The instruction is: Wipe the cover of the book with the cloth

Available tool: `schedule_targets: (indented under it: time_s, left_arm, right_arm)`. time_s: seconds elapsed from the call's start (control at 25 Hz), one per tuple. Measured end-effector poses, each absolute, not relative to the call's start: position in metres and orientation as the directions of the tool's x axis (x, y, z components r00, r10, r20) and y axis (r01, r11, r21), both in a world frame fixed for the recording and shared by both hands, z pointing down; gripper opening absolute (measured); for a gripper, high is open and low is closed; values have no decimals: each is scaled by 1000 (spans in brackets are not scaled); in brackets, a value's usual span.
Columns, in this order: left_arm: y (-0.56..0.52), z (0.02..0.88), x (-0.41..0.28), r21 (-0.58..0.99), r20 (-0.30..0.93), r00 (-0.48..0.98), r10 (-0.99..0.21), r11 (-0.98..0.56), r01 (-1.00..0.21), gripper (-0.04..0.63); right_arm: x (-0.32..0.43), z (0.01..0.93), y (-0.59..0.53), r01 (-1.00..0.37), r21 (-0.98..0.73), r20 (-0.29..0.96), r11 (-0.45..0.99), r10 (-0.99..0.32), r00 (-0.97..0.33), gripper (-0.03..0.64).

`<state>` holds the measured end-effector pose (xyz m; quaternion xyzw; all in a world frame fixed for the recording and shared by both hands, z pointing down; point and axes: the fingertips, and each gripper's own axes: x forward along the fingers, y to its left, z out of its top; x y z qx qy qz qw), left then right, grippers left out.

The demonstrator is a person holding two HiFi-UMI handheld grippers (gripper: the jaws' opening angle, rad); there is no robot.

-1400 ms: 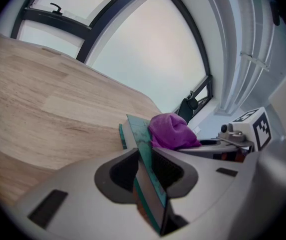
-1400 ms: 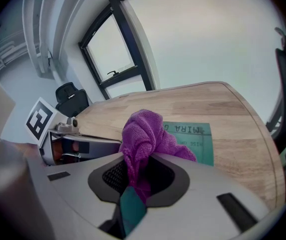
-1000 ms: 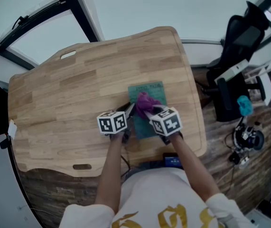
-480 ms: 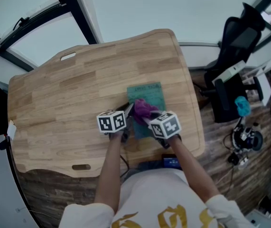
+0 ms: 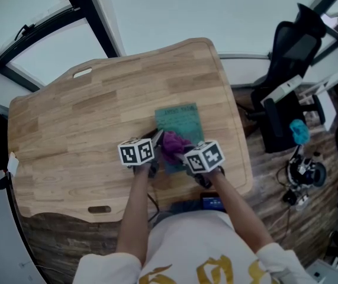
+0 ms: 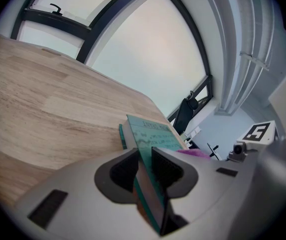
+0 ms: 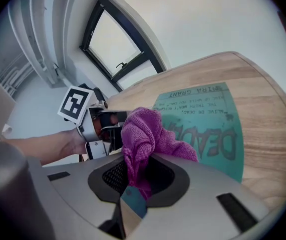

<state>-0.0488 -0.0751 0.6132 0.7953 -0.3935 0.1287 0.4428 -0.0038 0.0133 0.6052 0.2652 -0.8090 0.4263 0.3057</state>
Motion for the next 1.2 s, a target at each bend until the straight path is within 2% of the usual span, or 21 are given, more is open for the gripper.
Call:
schedule_targets:
  time_s: [0.32,1.2]
  left_arm:
    - [-76,615,-49,606,551,658,-513,-296,-738,84]
    - [-76,613,-49,603,552,660,-510,-303,-738,84]
  right_arm:
    - [-7,604,30,-650,-580,700,491,-107,-706,64]
    - [13,605,35,-643,-607,688,467,-95,-719,63]
